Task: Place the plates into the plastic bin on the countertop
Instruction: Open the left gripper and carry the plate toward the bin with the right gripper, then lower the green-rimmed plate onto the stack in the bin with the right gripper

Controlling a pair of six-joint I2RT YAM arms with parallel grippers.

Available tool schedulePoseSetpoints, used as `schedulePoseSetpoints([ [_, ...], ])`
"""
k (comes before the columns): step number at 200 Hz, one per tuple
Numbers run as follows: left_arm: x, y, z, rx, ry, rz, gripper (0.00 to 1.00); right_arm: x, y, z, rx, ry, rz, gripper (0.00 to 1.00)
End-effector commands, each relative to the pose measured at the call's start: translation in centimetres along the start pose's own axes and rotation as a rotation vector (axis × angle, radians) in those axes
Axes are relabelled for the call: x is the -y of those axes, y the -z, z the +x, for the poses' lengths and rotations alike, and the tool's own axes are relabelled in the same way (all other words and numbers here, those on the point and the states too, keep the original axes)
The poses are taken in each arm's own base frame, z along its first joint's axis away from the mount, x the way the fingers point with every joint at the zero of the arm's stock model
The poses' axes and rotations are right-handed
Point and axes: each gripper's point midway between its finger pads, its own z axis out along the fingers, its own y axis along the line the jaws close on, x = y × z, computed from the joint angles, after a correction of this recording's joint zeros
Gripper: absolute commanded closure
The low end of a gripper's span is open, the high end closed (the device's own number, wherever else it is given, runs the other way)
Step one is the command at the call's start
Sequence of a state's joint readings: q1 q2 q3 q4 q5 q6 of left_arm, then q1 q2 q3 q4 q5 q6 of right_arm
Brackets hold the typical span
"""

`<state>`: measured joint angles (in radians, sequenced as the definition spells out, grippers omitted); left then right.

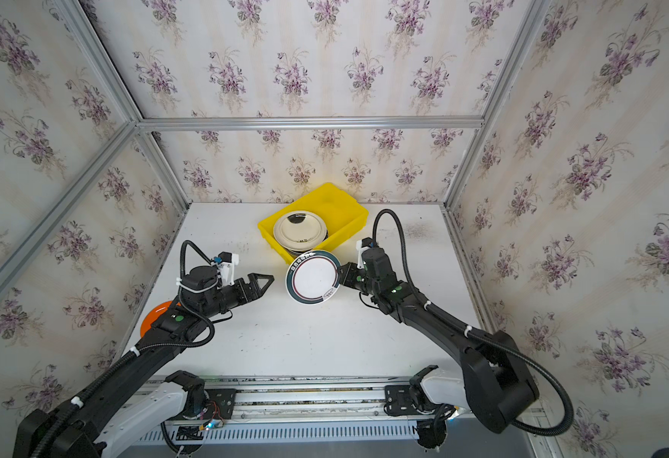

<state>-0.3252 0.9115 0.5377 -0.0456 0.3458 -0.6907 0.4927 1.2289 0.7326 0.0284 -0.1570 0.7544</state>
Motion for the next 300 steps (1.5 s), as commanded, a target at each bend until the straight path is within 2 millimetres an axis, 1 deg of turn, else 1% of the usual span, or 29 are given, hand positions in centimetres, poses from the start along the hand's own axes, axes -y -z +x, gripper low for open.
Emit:
schedulePoseSetpoints([
  [1, -0.1, 0.2, 0.0, 0.004, -0.034, -0.002, 0.0, 1.7, 1.8, -1.3, 0.05, 0.057, 0.13, 1.0],
  [34, 0.0, 0.5, -0.3, 0.01, -0.032, -0.007, 0.0, 0.4, 3.2, -3.6, 0.055, 0.071, 0.138, 1.0],
  [55, -0.6, 0.6, -1.1, 0.044, -0.037, -0.044, 0.0, -0.5, 3.9, -5.4, 0.077, 0.091, 0.139, 1.0],
  [71, -0.9, 0.6, -1.6, 0.06, -0.035, -0.062, 0.0, -0.9, 3.7, -6.7, 0.093, 0.098, 0.138, 1.0],
  [83, -0.9, 0.5, -2.0, 0.064, -0.031, -0.065, 0.0, -1.2, 3.1, -7.6, 0.089, 0.09, 0.131, 1.0],
  [104, -0.9, 0.4, -2.3, 0.059, -0.027, -0.063, 0.0, -1.8, 1.5, -9.2, 0.073, 0.077, 0.108, 1.0],
  [126, -1.4, 0.3, -1.8, 0.049, -0.018, -0.07, 0.0, -2.5, -0.7, -10.8, 0.067, 0.076, 0.084, 1.0],
  [145, -1.9, 0.2, -0.9, 0.026, 0.001, -0.071, 0.0, -2.8, -2.9, -11.9, 0.037, 0.066, 0.071, 1.0],
  [165, -2.4, -0.1, 0.7, -0.021, 0.017, -0.058, 0.0, -3.3, -5.4, -13.0, -0.009, 0.038, 0.03, 1.0],
  [188, -3.6, -0.2, 1.9, -0.042, 0.02, -0.081, 0.0, -3.8, -8.0, -14.3, -0.036, 0.026, 0.016, 1.0],
  [211, -4.0, -0.1, 2.2, -0.036, 0.034, -0.092, 0.0, -3.4, -10.3, -15.5, -0.038, 0.026, 0.036, 1.0],
  [219, -3.9, 0.0, 2.1, -0.03, 0.037, -0.092, 0.0, -3.4, -10.9, -16.2, -0.025, 0.034, 0.046, 1.0],
  [252, -3.7, 0.6, 1.4, 0.011, 0.026, -0.097, 0.0, -2.0, -13.9, -17.9, -0.003, 0.065, 0.12, 1.0],
  [256, -3.7, 0.6, 1.3, 0.015, 0.023, -0.101, 0.0, -1.5, -14.3, -17.8, -0.007, 0.063, 0.136, 1.0],
  [272, -4.0, 0.9, 1.1, 0.031, 0.02, -0.121, 0.0, -0.9, -15.5, -18.2, -0.01, 0.064, 0.162, 1.0],
  [300, -4.2, 1.0, 1.2, 0.034, 0.024, -0.127, 0.0, 0.2, -17.8, -18.0, -0.039, 0.051, 0.185, 1.0],
])
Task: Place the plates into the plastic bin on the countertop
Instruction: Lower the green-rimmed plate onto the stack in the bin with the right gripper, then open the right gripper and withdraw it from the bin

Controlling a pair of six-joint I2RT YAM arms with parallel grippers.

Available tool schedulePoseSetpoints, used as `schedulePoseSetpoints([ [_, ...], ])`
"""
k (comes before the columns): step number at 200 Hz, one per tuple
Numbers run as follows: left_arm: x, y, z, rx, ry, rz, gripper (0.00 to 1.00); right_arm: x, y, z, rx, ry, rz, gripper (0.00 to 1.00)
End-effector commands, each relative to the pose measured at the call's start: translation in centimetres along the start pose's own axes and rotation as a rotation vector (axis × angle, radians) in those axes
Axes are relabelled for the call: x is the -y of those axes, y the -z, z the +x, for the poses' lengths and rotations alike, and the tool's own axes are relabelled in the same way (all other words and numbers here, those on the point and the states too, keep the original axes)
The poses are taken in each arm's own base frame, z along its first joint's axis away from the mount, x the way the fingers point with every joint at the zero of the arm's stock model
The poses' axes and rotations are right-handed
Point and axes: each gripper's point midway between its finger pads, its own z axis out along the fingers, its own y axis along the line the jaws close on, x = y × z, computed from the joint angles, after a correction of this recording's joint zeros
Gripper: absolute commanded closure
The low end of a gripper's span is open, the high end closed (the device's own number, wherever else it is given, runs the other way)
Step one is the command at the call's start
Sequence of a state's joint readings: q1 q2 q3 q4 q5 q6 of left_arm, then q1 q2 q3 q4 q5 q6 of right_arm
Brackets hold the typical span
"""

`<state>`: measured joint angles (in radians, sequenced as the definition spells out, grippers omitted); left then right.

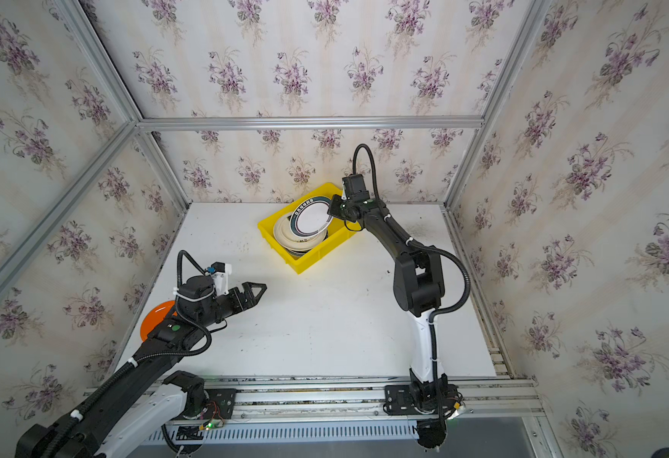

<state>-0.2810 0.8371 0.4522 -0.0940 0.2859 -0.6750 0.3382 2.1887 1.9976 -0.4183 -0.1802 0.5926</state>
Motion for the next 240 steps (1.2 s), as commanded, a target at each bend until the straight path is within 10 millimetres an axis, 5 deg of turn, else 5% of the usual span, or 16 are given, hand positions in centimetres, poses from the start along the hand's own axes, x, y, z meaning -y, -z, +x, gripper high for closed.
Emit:
schedulePoseSetpoints([
  [1, -0.4, 0.0, -0.1, 0.012, -0.001, -0.02, 0.0, 0.5, -1.3, -0.2, -0.008, 0.003, 0.028, 1.0],
  [55, -0.8, 0.4, -1.9, 0.062, 0.04, -0.067, 0.0, 0.0, -6.0, 1.2, -0.092, -0.108, -0.002, 1.0],
  [77, -0.5, 0.7, -1.8, 0.061, 0.038, -0.051, 0.0, -1.6, -5.7, 1.1, -0.085, -0.034, 0.024, 1.0],
  [81, -0.5, 0.7, -1.7, 0.06, 0.036, -0.051, 0.0, -0.8, -6.9, 2.2, -0.111, -0.03, 0.049, 1.0],
  [109, -0.6, 1.5, -1.9, 0.07, 0.011, -0.068, 0.0, -1.1, -6.4, 3.2, -0.141, 0.004, 0.096, 0.91],
  [150, -0.4, 2.6, -2.0, 0.059, -0.002, -0.081, 0.0, -2.0, -4.7, 5.2, -0.17, 0.129, 0.186, 0.38],
  [164, -0.4, 2.9, -1.7, 0.041, -0.005, -0.083, 0.0, -3.7, -2.2, 4.0, -0.133, 0.163, 0.181, 0.26],
  [196, -1.3, 3.5, -0.7, 0.005, 0.001, -0.127, 0.0, -5.1, 1.0, 2.9, -0.089, 0.234, 0.209, 0.11],
  [240, -5.3, 6.0, -1.6, 0.102, 0.083, -0.355, 0.0, -7.7, 5.7, 2.4, -0.06, 0.308, 0.155, 0.07],
])
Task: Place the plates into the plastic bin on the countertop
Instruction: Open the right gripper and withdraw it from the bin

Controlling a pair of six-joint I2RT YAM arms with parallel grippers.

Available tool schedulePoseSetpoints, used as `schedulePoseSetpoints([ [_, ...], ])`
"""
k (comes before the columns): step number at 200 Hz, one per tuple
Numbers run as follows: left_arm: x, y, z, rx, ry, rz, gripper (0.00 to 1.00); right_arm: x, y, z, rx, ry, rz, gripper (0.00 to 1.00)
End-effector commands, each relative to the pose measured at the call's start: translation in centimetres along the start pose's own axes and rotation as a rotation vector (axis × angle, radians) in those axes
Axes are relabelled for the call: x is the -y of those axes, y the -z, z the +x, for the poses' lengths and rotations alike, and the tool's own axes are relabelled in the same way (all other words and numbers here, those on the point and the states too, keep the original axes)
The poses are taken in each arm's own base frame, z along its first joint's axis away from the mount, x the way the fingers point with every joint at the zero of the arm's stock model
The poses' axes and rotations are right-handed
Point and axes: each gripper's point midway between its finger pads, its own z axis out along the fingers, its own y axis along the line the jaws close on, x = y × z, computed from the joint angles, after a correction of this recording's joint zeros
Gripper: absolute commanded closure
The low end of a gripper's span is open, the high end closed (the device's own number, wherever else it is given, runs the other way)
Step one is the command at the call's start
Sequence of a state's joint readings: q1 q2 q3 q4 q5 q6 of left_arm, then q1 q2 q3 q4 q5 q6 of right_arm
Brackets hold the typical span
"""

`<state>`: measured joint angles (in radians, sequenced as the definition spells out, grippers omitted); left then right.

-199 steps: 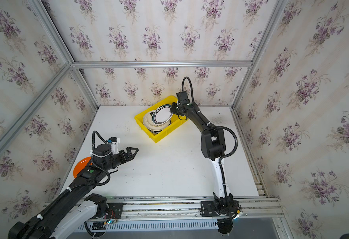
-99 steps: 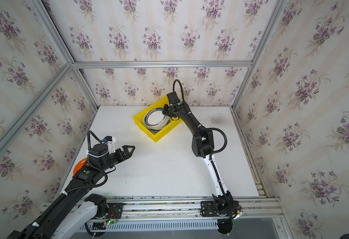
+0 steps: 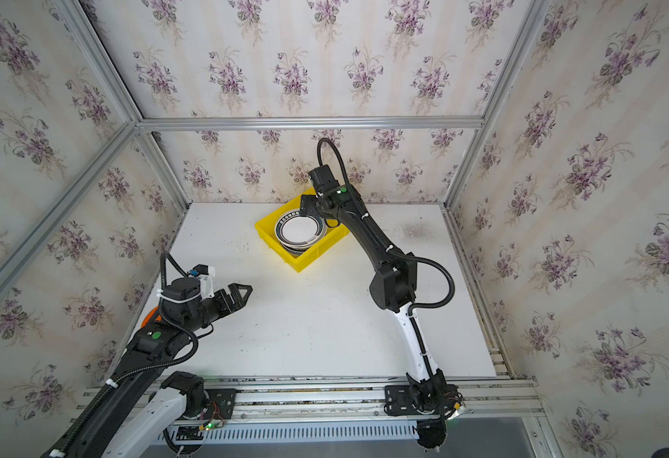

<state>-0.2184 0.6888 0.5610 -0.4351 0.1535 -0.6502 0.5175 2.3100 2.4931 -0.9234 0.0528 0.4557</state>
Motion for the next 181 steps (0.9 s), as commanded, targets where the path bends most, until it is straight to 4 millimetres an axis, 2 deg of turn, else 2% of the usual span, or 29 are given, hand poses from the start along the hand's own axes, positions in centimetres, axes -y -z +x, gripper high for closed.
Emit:
schedulePoseSetpoints([
  [1, -3.3, 0.9, -0.3, 0.047, 0.058, -0.168, 0.0, -0.1, 2.2, -0.1, 0.013, 0.056, -0.002, 0.07],
  [26, -5.4, 1.2, -0.5, 0.119, 0.124, -0.245, 0.0, -0.8, 4.6, 0.4, 0.053, 0.074, -0.082, 0.07],
  [47, -7.2, 1.5, -0.9, 0.176, 0.145, -0.313, 0.0, -1.2, 6.1, 2.0, 0.112, 0.031, -0.181, 0.07],
  [89, -9.8, 1.7, -0.8, 0.191, 0.219, -0.409, 0.0, 0.2, 8.2, 5.8, 0.167, -0.026, -0.255, 0.07],
  [120, -11.4, 1.7, -1.0, 0.19, 0.264, -0.469, 0.0, 1.3, 11.1, 7.1, 0.18, 0.0, -0.239, 0.07],
  [152, -13.4, 2.8, -2.5, 0.242, 0.263, -0.573, 0.0, 2.8, 13.9, 8.6, 0.231, -0.011, -0.234, 0.06],
  [181, -15.7, 3.1, -2.8, 0.242, 0.335, -0.615, 0.0, 4.6, 15.2, 10.5, 0.226, -0.002, -0.185, 0.05],
])
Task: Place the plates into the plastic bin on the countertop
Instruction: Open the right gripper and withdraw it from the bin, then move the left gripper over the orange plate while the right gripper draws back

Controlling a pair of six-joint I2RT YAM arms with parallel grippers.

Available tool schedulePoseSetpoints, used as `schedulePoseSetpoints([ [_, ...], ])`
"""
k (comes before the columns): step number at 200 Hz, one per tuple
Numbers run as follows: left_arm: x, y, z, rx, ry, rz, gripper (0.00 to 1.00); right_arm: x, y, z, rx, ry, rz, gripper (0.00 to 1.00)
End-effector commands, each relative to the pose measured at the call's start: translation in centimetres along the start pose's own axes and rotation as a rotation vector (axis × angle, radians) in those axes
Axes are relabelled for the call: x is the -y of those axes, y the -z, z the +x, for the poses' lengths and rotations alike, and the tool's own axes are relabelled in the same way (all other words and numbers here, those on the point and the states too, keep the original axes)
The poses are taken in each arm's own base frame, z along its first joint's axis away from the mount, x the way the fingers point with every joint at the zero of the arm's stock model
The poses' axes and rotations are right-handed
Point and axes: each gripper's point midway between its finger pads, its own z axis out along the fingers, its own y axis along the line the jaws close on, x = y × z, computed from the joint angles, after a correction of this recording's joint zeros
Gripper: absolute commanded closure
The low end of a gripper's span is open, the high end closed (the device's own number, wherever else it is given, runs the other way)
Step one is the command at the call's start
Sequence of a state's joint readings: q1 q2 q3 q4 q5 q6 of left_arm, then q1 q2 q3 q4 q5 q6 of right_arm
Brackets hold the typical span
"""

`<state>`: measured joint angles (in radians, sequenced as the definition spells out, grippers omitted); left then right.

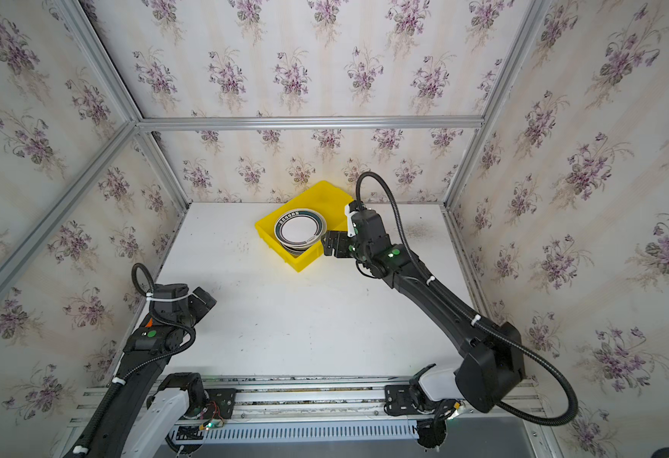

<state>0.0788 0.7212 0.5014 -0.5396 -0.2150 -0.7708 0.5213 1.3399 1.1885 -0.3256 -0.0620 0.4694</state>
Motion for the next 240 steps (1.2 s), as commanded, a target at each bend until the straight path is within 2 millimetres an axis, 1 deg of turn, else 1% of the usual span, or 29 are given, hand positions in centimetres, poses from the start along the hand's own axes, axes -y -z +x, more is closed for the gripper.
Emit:
schedulePoseSetpoints([
  [1, -1.1, -0.6, -1.0, 0.013, 0.022, -0.038, 0.0, 0.8, 1.3, -0.1, 0.039, 0.017, 0.036, 0.05],
  [16, -1.5, -1.3, -1.0, -0.005, 0.046, -0.052, 0.0, 1.4, 2.0, 0.5, 0.034, 0.023, 0.059, 0.05],
  [37, -1.9, -2.4, -0.8, -0.031, 0.093, -0.052, 0.0, 2.1, 2.7, 0.6, 0.031, 0.013, 0.077, 0.05],
  [78, -2.1, -3.9, -0.8, -0.05, 0.129, -0.066, 0.0, 2.0, 3.3, 0.4, 0.017, 0.025, 0.076, 0.05],
  [102, -3.1, -4.6, -0.9, -0.054, 0.151, -0.091, 0.0, 2.2, 3.7, 0.8, 0.014, 0.021, 0.078, 0.05],
  [122, -3.3, -5.4, -0.5, -0.082, 0.189, -0.079, 0.0, 2.7, 4.1, 1.1, 0.015, 0.025, 0.099, 0.05],
  [145, -3.4, -6.3, 0.1, -0.123, 0.2, -0.076, 0.0, 3.0, 4.7, 1.0, 0.023, 0.036, 0.118, 0.05],
  [166, -3.2, -7.2, 0.8, -0.164, 0.199, -0.06, 0.0, 3.3, 4.9, 1.1, 0.031, 0.037, 0.13, 0.05],
  [190, -2.8, -7.8, 1.3, -0.212, 0.177, -0.041, 0.0, 3.4, 4.8, 1.7, 0.022, 0.025, 0.124, 0.05],
  [214, -1.9, -7.9, 1.6, -0.227, 0.159, 0.01, 0.0, 3.8, 4.6, 2.4, 0.012, 0.022, 0.13, 0.05],
  [240, -0.6, -7.7, 1.6, -0.225, 0.147, 0.098, 0.0, 3.9, 4.0, 2.8, -0.005, 0.023, 0.128, 0.05],
])
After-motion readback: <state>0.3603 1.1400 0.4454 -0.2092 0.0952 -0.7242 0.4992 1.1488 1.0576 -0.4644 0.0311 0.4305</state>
